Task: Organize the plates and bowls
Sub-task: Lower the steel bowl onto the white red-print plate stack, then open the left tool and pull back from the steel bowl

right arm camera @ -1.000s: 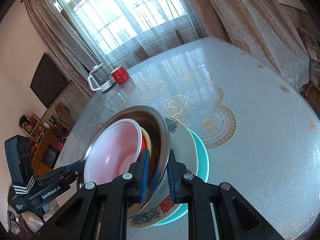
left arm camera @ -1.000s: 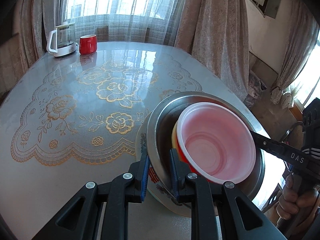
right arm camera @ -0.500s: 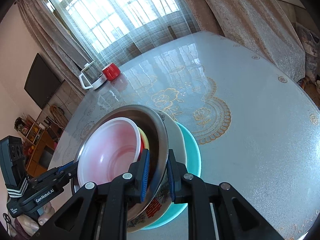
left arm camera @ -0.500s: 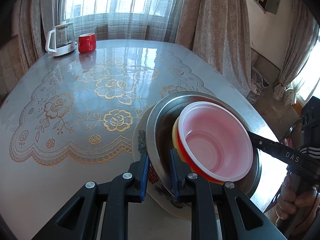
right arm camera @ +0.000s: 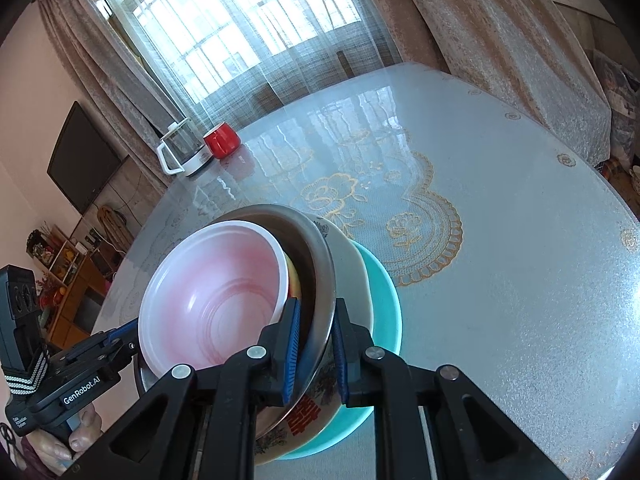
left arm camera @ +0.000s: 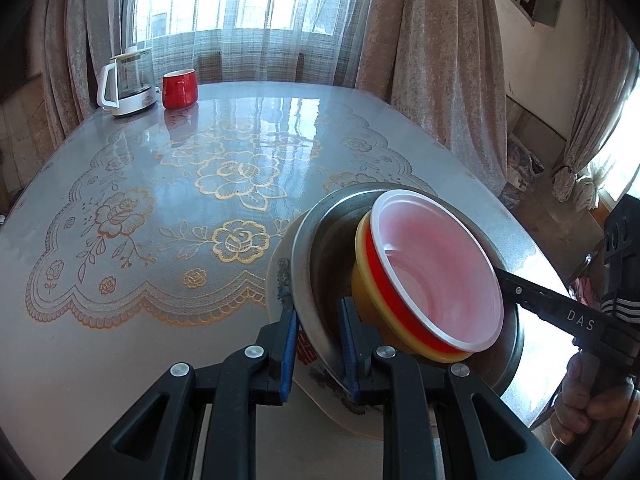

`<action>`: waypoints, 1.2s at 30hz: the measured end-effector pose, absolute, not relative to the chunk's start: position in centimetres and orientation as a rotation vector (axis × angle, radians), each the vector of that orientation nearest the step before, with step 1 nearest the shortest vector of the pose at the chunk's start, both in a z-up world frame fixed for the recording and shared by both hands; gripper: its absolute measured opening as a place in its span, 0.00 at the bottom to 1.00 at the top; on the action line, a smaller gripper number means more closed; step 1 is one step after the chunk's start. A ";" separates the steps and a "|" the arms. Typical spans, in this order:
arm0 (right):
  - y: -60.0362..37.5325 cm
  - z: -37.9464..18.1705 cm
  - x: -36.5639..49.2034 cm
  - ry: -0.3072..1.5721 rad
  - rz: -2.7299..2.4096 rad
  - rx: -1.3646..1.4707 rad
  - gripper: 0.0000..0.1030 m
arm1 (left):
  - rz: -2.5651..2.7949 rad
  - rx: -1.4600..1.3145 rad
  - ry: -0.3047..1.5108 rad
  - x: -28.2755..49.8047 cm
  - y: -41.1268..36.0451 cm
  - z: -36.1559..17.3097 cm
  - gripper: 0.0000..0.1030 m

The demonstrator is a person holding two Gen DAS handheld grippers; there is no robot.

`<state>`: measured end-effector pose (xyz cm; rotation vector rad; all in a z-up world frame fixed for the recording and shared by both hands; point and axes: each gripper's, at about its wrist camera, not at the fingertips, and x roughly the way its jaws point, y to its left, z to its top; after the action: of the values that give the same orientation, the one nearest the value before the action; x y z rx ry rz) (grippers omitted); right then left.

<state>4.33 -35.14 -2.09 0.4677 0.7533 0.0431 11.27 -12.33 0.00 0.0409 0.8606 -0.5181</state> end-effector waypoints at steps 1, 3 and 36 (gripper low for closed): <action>-35.1 -2.1 4.3 0.756 0.047 0.471 0.15 | -0.517 0.041 0.862 11.2 -12.4 0.0 0.20; -35.1 -2.1 4.3 0.758 0.052 0.476 0.15 | -0.516 0.042 0.863 11.2 -12.4 0.0 0.20; -35.4 -1.6 2.9 0.755 0.044 0.523 0.17 | -0.484 0.039 0.839 10.1 -12.2 0.1 0.23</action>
<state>2.87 -35.39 -1.61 0.5232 0.7553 0.0441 10.08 -12.22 0.07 0.0387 0.8393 -0.4836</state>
